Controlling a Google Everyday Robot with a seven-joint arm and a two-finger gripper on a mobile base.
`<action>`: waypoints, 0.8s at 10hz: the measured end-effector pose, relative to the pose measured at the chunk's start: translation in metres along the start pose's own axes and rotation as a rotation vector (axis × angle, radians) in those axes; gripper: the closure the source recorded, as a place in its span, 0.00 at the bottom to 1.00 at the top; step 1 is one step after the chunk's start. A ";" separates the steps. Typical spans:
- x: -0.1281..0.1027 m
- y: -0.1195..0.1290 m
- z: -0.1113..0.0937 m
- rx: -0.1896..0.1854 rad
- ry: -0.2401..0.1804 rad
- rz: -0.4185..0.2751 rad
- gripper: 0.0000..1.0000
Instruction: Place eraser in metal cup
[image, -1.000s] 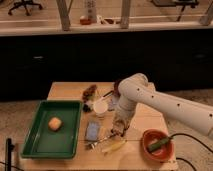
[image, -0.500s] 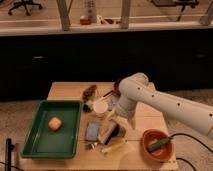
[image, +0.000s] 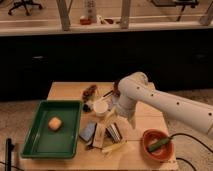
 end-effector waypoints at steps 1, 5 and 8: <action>0.000 -0.001 0.000 -0.001 -0.001 -0.004 0.20; -0.002 0.000 -0.001 -0.006 -0.001 -0.013 0.20; -0.003 0.000 -0.003 -0.008 0.001 -0.018 0.20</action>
